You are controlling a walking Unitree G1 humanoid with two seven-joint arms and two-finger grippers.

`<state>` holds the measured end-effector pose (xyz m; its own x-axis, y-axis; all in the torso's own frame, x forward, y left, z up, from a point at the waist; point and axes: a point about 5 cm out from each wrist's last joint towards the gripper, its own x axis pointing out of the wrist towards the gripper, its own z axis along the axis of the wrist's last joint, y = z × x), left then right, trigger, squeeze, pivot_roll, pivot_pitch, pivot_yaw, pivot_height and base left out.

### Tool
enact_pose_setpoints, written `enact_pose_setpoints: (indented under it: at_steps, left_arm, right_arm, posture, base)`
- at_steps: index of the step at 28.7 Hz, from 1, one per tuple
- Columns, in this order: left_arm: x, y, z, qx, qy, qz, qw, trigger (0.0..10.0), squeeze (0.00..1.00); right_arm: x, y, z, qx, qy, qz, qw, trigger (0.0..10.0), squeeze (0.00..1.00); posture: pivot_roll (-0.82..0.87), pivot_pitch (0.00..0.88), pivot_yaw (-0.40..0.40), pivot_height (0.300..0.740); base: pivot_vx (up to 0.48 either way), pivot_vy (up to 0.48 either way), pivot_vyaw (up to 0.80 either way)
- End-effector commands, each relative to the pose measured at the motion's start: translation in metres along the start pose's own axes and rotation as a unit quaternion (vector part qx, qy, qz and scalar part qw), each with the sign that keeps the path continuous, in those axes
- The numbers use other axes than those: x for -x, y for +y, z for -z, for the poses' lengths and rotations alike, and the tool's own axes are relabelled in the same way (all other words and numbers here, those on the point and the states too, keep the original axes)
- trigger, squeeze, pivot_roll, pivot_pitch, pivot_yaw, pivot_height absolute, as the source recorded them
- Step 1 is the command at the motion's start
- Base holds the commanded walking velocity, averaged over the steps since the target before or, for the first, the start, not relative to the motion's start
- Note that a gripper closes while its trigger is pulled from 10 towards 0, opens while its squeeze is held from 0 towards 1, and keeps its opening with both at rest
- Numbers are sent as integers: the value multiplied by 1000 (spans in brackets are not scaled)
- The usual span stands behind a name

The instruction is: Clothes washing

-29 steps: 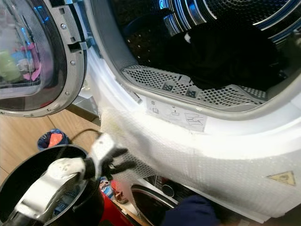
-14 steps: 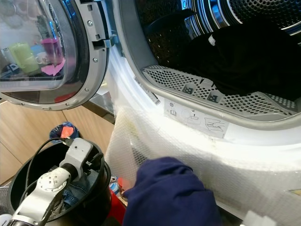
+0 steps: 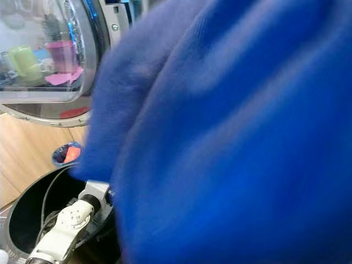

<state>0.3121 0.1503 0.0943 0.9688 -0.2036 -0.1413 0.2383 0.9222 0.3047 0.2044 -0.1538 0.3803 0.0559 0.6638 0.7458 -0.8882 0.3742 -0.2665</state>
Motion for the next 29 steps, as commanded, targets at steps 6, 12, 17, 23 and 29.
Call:
enact_pose_setpoints:
  at_steps: [6, 12, 17, 23, 29]
  left_arm:
    - [-2, 1, 4, -6, 3, -14, 1000, 10000, 0]
    - [1, -5, 8, 4, 9, -16, 1000, 10000, 0]
    - [4, -10, 9, 10, 5, -16, 1000, 10000, 0]
    - [3, -12, 8, 10, 6, -9, 1000, 10000, 0]
    - [3, -20, 13, 10, 29, 29, 999, 10000, 0]
  right_arm:
    - [-48, -69, -2, 8, 69, -20, 997, 0, 0]
    - [-82, -185, -15, 154, 189, 321, 915, 0, 0]
    - [-18, -209, -98, 290, 86, 676, 672, 0, 0]
    - [9, -216, -80, 328, 162, 682, 633, 9490, 0]
    - [42, -221, -8, 241, 273, 658, 659, 10000, 0]
  posture:
    - [114, 5, -12, 740]
    - [149, 3, -38, 740]
    - [158, 5, -44, 740]
    - [140, 12, -26, 740]
    - [138, 16, -19, 740]
  base:
    - [0, 0, 0]
    - [0, 0, 0]
    - [0, 0, 0]
    - [0, 0, 0]
    - [0, 0, 0]
